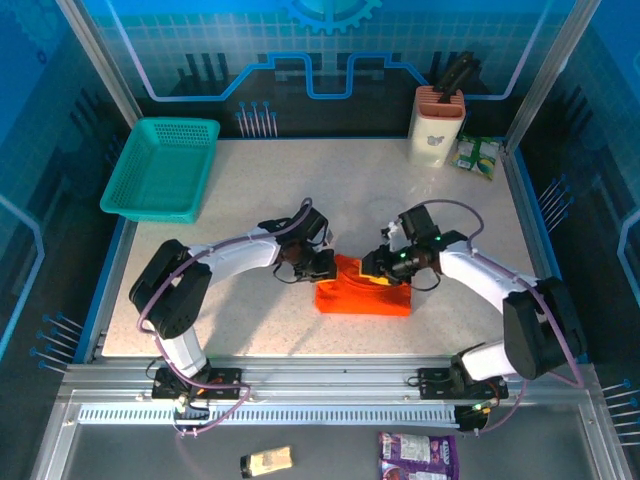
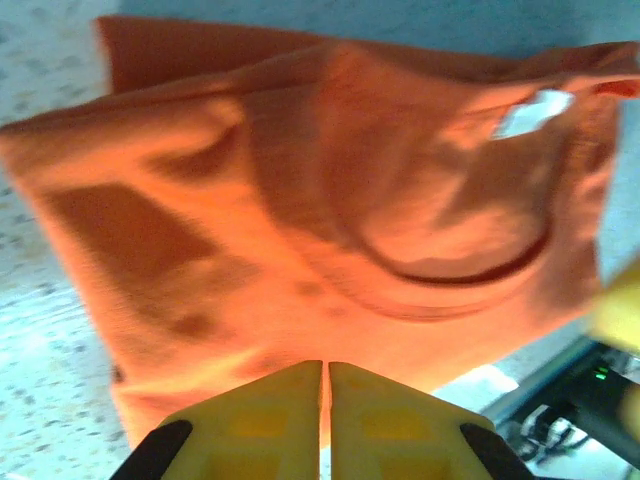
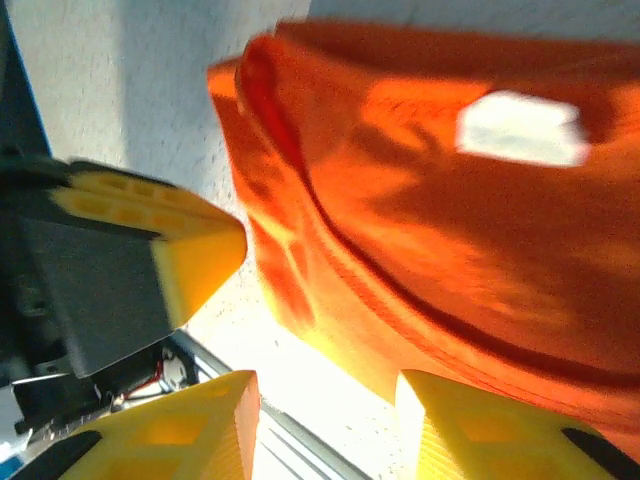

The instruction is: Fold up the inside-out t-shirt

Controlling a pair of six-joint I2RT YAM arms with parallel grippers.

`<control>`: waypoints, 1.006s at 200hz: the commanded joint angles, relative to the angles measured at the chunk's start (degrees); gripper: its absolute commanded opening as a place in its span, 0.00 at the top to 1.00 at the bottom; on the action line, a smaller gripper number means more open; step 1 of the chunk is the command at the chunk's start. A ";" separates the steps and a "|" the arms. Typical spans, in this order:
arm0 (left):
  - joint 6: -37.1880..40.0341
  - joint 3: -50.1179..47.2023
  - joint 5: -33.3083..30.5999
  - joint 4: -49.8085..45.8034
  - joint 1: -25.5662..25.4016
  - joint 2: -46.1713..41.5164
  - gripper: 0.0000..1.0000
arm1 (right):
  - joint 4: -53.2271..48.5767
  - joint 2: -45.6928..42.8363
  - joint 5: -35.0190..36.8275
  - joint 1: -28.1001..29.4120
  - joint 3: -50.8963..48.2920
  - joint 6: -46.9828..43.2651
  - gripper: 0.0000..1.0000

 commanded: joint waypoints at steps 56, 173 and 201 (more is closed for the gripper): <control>1.98 9.68 -0.65 -1.13 0.42 13.19 0.91 | 10.21 15.75 3.42 -1.15 -4.27 2.28 0.62; 0.22 5.69 0.53 2.41 2.51 11.30 0.86 | -18.35 -2.54 17.65 -12.74 0.16 -11.32 0.63; -1.99 5.53 4.03 5.06 2.50 8.69 0.79 | -17.71 -4.24 18.16 -16.62 -3.11 -12.89 0.63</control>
